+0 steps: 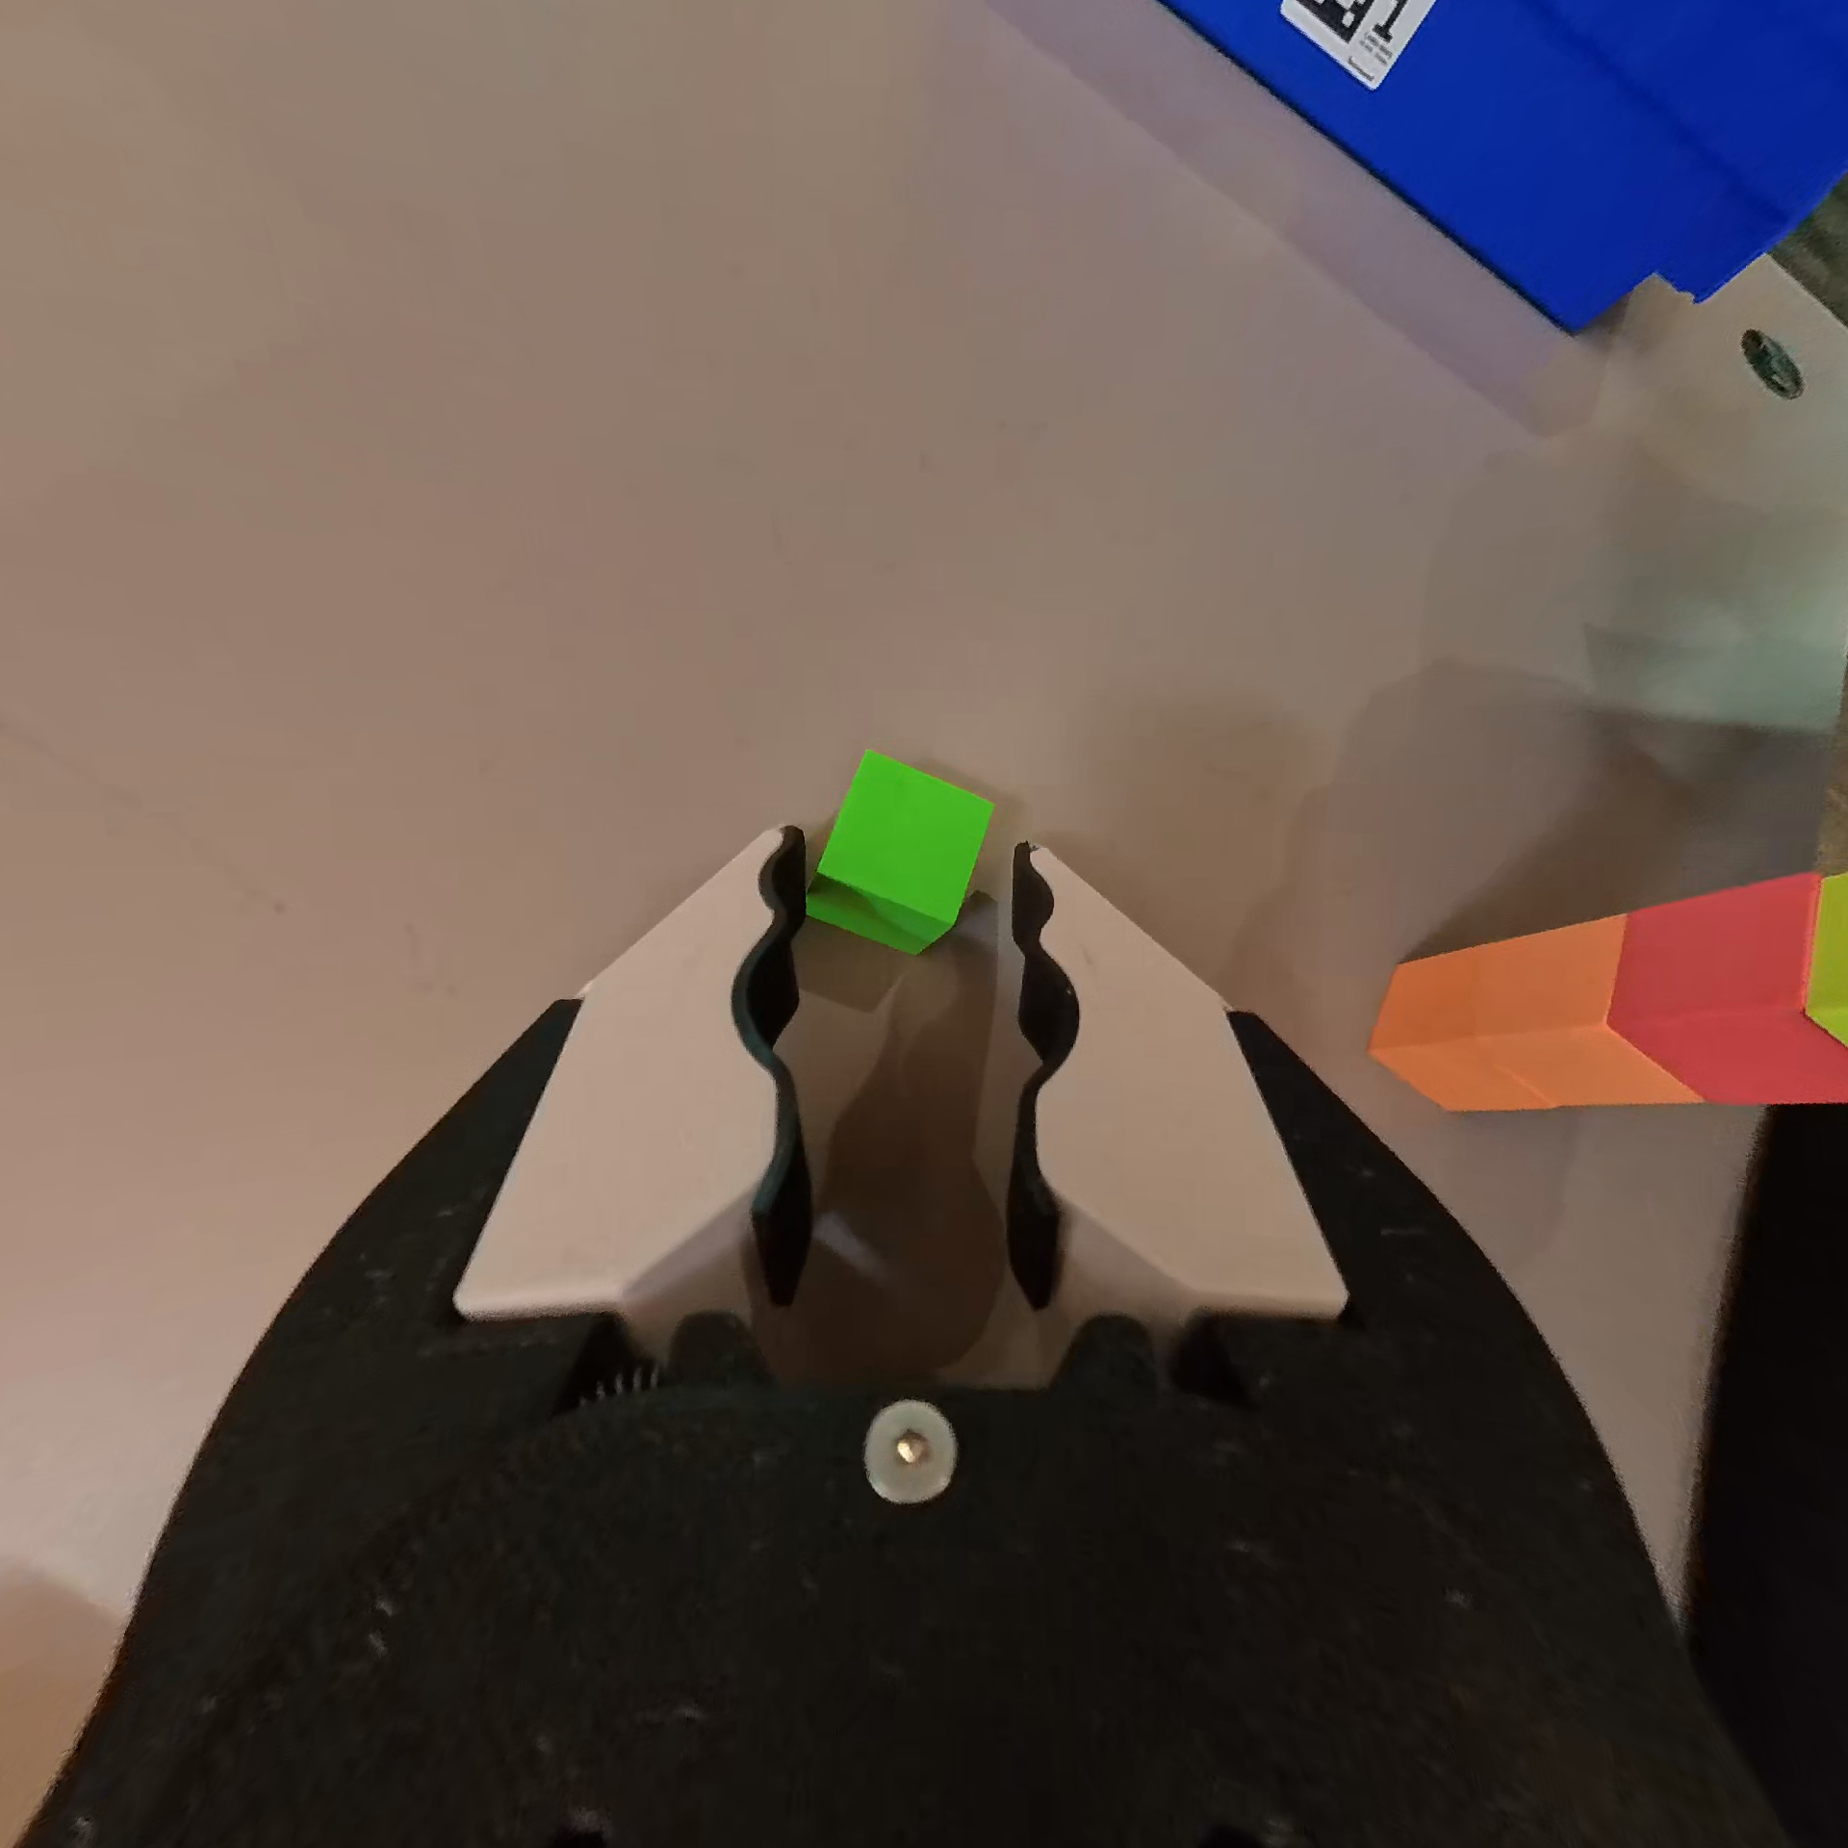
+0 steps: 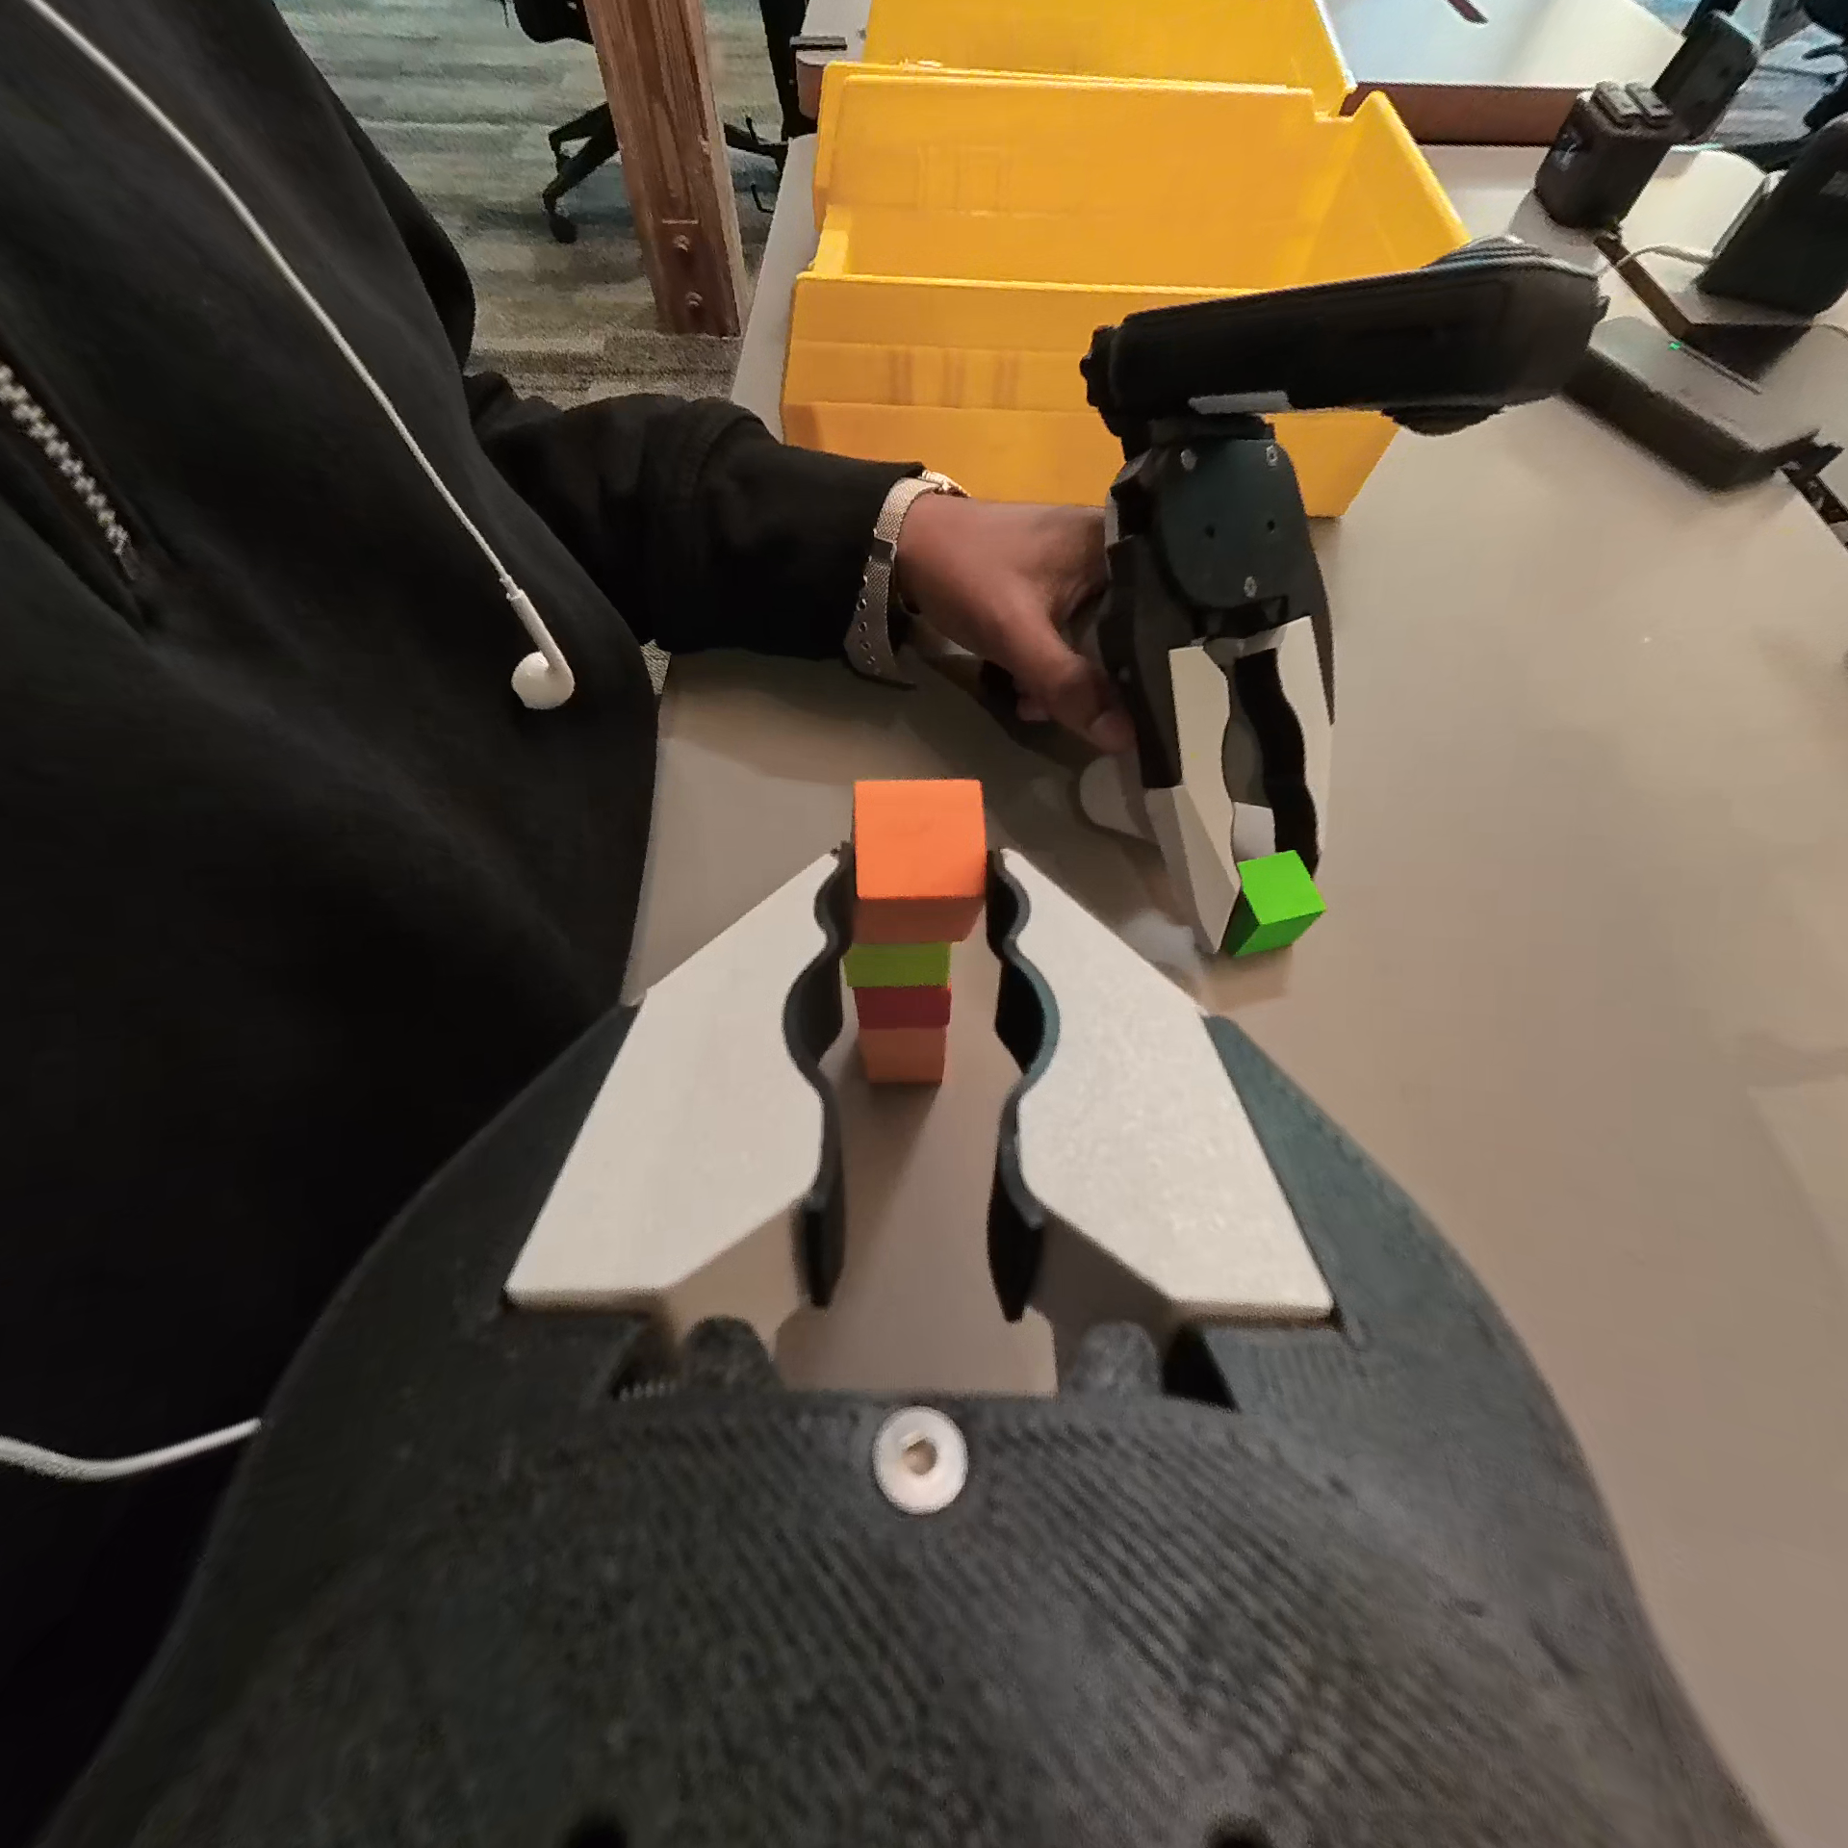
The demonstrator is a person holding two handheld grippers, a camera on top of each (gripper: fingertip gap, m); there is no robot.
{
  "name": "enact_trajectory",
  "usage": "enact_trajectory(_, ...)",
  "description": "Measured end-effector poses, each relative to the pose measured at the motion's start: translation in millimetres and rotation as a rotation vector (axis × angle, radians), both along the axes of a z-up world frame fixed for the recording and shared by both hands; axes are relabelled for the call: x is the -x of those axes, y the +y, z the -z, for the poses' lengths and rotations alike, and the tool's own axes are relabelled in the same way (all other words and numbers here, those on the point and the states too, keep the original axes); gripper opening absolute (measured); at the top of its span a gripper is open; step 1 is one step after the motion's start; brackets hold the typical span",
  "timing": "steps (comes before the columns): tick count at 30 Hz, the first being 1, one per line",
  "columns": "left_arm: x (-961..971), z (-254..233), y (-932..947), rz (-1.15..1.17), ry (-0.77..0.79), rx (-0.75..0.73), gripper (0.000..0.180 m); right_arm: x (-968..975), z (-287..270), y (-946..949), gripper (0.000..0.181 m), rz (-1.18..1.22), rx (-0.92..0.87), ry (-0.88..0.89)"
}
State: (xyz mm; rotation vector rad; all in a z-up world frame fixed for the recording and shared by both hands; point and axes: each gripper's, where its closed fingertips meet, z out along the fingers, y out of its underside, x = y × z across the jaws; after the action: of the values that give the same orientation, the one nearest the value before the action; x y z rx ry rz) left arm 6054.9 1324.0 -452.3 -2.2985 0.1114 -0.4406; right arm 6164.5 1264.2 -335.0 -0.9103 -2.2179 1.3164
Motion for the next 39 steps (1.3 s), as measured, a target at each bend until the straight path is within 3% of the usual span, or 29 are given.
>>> enact_trajectory(39, 0.3, 2.1, -2.5, -0.007, 0.035, 0.005, 0.027, 1.4, 3.8, -5.4, 0.024, 0.002, -0.074, -0.007)
